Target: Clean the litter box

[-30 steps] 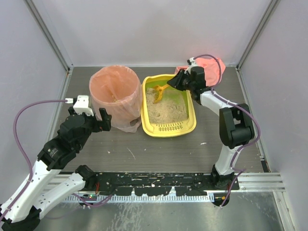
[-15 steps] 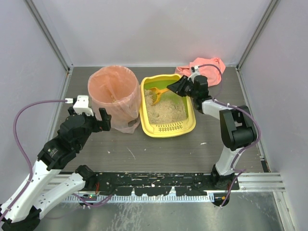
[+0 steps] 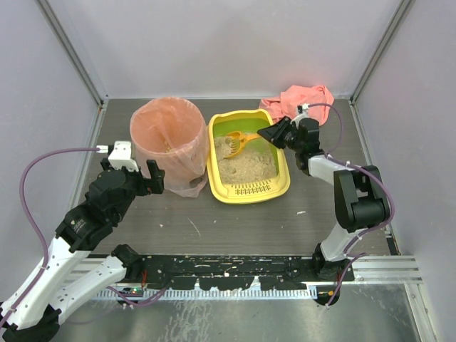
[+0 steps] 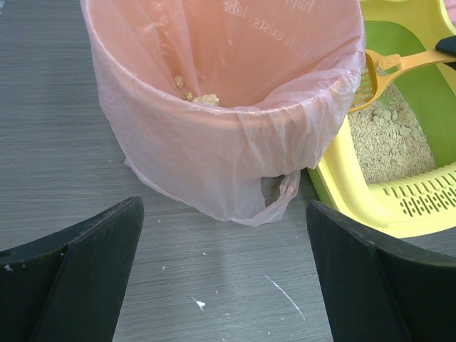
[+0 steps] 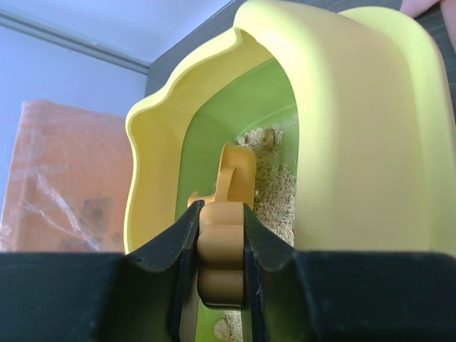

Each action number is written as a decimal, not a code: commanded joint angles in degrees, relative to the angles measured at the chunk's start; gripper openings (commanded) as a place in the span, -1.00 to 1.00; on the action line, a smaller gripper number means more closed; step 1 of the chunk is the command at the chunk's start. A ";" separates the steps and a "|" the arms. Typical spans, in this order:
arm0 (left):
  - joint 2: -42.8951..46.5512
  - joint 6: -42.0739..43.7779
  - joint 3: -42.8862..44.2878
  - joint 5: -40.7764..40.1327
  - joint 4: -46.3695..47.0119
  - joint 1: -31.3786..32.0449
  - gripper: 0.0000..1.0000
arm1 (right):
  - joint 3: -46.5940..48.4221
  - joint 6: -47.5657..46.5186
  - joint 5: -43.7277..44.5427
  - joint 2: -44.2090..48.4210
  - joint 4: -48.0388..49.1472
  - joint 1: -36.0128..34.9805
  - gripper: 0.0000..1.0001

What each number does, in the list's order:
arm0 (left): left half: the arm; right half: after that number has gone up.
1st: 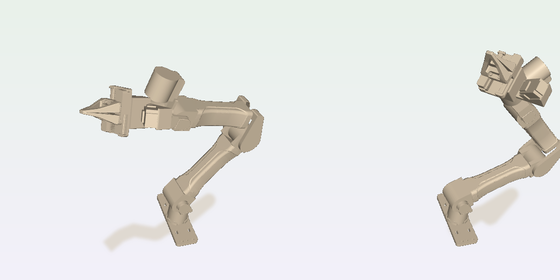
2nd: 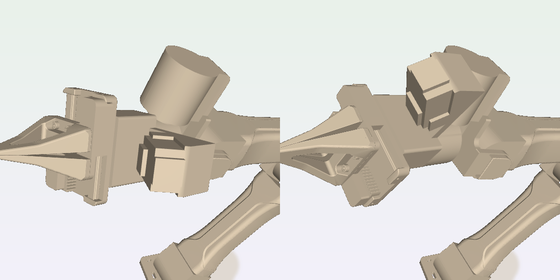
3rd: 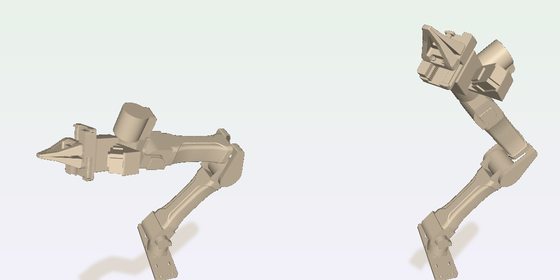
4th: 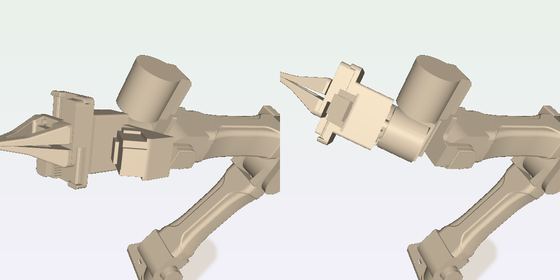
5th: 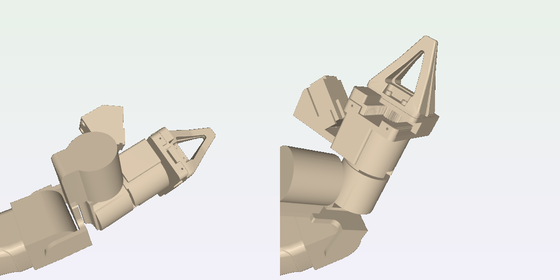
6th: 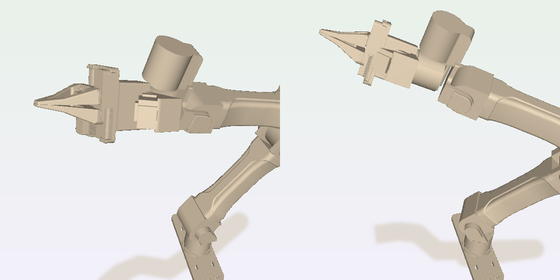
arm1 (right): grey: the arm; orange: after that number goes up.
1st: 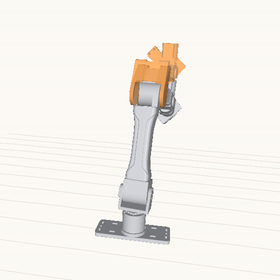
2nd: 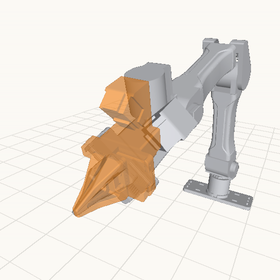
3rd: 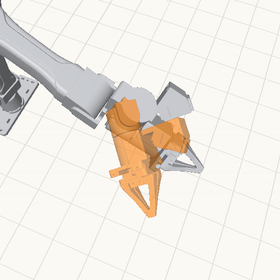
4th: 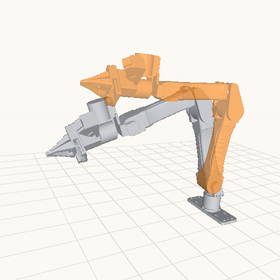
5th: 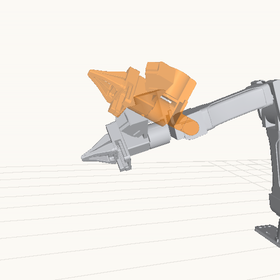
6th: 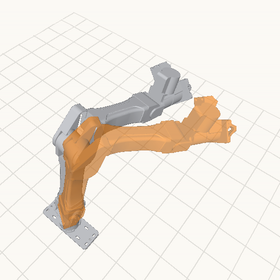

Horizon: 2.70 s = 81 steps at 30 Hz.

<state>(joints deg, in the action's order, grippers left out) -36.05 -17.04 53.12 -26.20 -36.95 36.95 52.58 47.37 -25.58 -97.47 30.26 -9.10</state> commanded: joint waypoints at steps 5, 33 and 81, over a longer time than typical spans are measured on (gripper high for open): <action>0.18 0.93 1.44 -1.01 1.35 -0.35 0.96 | -4.17 2.60 -0.23 7.33 4.13 3.25 -0.99; 1.99 0.54 2.93 -2.20 -0.56 -0.32 0.96 | -23.82 34.61 -17.74 11.33 38.59 19.77 -0.99; -0.54 1.21 4.07 -2.00 2.20 -0.30 0.96 | -23.49 29.13 -14.36 12.86 32.48 15.27 -0.99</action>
<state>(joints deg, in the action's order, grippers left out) -37.82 -16.69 56.25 -26.92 -38.04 36.95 26.81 79.07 -38.70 -85.78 60.03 8.49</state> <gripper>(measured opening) 0.980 0.275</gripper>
